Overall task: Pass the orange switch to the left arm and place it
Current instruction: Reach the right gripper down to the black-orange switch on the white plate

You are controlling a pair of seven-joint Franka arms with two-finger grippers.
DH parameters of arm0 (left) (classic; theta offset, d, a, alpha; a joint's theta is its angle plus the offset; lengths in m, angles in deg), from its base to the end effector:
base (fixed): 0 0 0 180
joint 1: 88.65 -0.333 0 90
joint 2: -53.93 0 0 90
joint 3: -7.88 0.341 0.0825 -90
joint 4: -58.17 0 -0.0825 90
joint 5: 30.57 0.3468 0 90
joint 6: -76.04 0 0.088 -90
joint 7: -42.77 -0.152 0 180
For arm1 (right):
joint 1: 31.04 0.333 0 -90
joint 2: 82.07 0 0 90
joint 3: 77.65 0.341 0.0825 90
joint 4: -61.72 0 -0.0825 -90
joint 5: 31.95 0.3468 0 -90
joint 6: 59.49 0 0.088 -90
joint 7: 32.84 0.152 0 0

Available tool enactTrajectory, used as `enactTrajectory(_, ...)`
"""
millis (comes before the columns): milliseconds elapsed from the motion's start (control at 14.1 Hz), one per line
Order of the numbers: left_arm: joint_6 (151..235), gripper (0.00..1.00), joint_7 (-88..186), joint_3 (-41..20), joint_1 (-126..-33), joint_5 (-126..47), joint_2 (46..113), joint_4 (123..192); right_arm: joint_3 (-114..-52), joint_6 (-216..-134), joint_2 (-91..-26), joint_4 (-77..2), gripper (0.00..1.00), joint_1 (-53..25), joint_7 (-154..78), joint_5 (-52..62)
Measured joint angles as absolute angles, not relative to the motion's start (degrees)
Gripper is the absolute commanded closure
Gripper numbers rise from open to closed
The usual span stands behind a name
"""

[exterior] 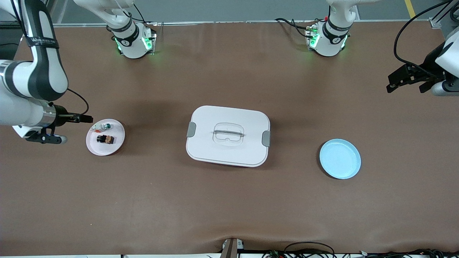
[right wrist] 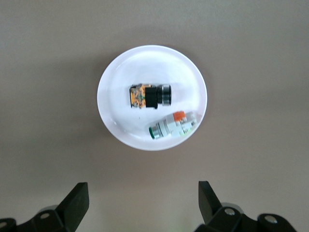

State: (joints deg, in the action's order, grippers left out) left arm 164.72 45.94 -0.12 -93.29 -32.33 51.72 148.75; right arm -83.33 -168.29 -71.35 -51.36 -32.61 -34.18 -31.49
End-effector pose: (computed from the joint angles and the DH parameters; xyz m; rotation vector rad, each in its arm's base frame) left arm 0.5013 -0.0356 0.6176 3.1160 -0.0063 0.0056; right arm 0.5203 -0.0639 0.3592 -3.1022 0.1668 0.4077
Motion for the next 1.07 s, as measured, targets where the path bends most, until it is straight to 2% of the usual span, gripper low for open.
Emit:
enactTrajectory(497, 164.72, 0.00, 45.94, -0.12, -93.29, -32.33, 51.72, 148.74, -83.17, -188.30, -71.59, -62.12, 0.00, -32.60, -34.33, -31.57)
enactTrajectory(782, 164.72, 0.00, 45.94, -0.12, -93.29, -32.33, 51.72, 148.73, -83.17, -193.98, -69.60, -64.33, 0.00, -32.60, -34.40, -31.58)
enactTrajectory(1066, 164.72, 0.00, 45.94, -0.12, -93.30, -32.34, 51.72, 148.73, -83.17, -201.20, -64.96, -65.56, 0.00, -32.60, -34.42, -31.59)
